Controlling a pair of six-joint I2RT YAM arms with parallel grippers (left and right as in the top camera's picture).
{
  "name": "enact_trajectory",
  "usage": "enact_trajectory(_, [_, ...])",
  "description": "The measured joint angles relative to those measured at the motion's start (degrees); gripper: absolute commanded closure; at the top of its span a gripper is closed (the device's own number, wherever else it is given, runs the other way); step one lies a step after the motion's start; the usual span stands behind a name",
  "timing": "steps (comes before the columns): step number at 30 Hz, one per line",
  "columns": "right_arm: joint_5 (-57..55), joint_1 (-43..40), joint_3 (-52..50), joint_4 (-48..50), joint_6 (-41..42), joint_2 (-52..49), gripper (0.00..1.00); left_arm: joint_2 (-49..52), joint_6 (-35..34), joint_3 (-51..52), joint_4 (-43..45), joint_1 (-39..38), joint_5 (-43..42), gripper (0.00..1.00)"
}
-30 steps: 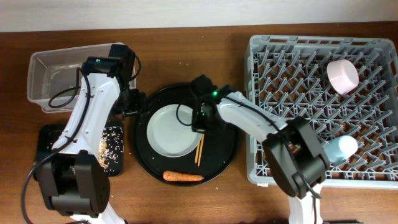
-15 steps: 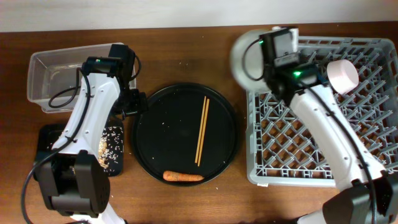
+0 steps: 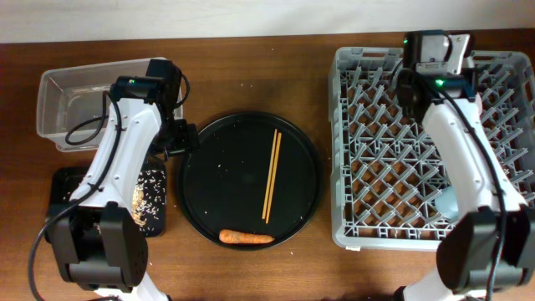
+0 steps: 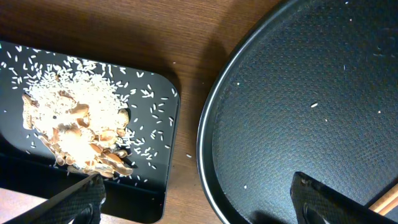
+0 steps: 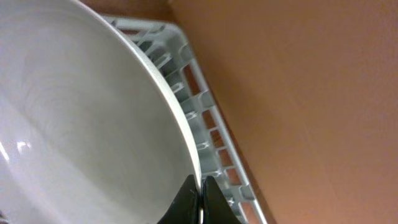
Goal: Sort waste into correct bins and load items into the dishwasher rack
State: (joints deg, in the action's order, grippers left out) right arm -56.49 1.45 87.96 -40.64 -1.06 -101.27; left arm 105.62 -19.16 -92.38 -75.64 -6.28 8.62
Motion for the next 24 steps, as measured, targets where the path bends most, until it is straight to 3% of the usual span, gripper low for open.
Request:
enact_trajectory(6, [4.09, 3.23, -0.02, -6.16, 4.07, -3.98, 0.91, 0.00, 0.00, 0.00, 0.00, 0.00, 0.00, 0.05])
enact_trajectory(10, [5.49, 6.43, -0.02, -12.04, 8.85, -3.19, 0.45, 0.00, -0.13, 0.00, -0.04, 0.00, 0.00, 0.01])
enact_trajectory(12, [7.76, 6.69, -0.02, -13.60, 10.67, -1.40, 0.32, 0.00, -0.17, 0.00, -0.02, 0.00, 0.00, 0.01])
enact_trajectory(14, [13.18, 6.69, -0.02, -14.62, 12.17, 2.99, 0.30, 0.00, -0.17, 0.00, 0.00, 0.00, 0.00, 0.01])
enact_trajectory(18, [38.51, 6.71, 0.00, -15.26, 13.11, 11.10, 0.31, 0.00, -0.17, 0.00, 0.02, 0.00, 0.00, 0.01])
enact_trajectory(21, [55.06, 9.35, 0.00, -16.72, 13.70, 9.90, 0.31, 0.00, -0.17, 0.00, 0.02, 0.00, 0.00, 0.01])
enact_trajectory(24, [61.00, 16.28, 0.00, -17.49, 17.31, 5.01, 0.31, 0.00, -0.17, 0.00, 0.02, 0.00, 0.00, 0.01])
